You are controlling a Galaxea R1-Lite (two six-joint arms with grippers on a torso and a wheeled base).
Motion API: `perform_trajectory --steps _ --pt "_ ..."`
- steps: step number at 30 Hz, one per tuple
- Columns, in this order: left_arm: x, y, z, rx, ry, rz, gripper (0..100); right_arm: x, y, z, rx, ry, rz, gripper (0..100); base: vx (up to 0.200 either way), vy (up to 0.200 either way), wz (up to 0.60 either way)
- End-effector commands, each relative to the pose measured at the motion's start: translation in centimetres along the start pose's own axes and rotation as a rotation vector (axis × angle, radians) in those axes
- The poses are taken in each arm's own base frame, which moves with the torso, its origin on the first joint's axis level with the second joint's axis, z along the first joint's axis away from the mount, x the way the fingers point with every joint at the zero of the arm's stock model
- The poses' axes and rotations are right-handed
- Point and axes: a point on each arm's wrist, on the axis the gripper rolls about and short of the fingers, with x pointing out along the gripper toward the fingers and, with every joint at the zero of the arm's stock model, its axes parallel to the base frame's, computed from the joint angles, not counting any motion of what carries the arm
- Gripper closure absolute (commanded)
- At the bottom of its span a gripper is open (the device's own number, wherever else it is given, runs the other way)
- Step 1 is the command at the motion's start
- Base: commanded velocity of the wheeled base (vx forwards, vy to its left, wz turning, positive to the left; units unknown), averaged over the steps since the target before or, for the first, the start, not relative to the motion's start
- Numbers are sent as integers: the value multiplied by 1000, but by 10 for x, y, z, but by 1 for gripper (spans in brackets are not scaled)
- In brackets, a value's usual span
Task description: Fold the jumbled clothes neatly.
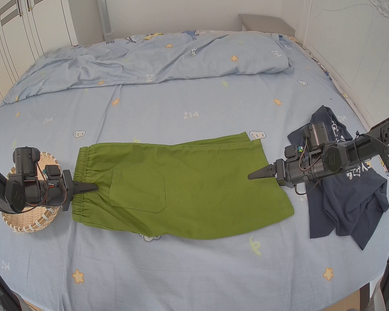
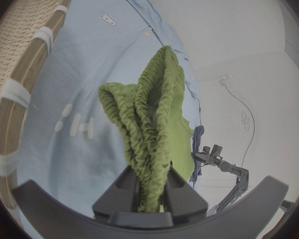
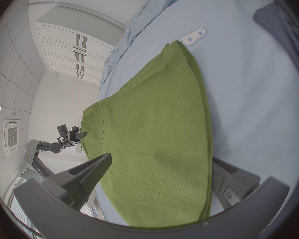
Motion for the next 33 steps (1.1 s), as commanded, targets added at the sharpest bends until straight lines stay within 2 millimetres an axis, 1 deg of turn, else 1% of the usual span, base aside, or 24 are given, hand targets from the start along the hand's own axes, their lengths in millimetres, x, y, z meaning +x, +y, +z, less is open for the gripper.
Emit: perform_trajectory --steps 1,4,5,10,16,26,29,31,33 --pt "0 0 0 1 -1 0 100 13 -7 -6 31 47 6 0 0 0 0" --pt "0 0 0 -2 1 1 100 16 -7 -7 37 64 40 0 0 0 0" --pt "0 0 0 1 0 0 100 15 -8 -6 40 65 48 100 0 0 0" --pt "0 0 -1 -1 3 1 100 14 -13 -4 46 57 47 100 0 0 0" --pt "0 0 0 -2 4 1 100 4 -21 3 56 22 36 100 0 0 0" --pt "3 3 -2 -13 14 4 100 -5 -23 4 58 10 42 100 0 0 0" --pt "3 3 -1 -13 13 3 100 -15 -14 8 45 -9 49 100 0 0 0" --pt "2 2 0 -16 13 5 100 -28 -1 10 30 -29 53 100 0 0 0" --pt "1 0 1 -33 26 13 100 -45 16 10 12 -48 58 100 0 0 0"
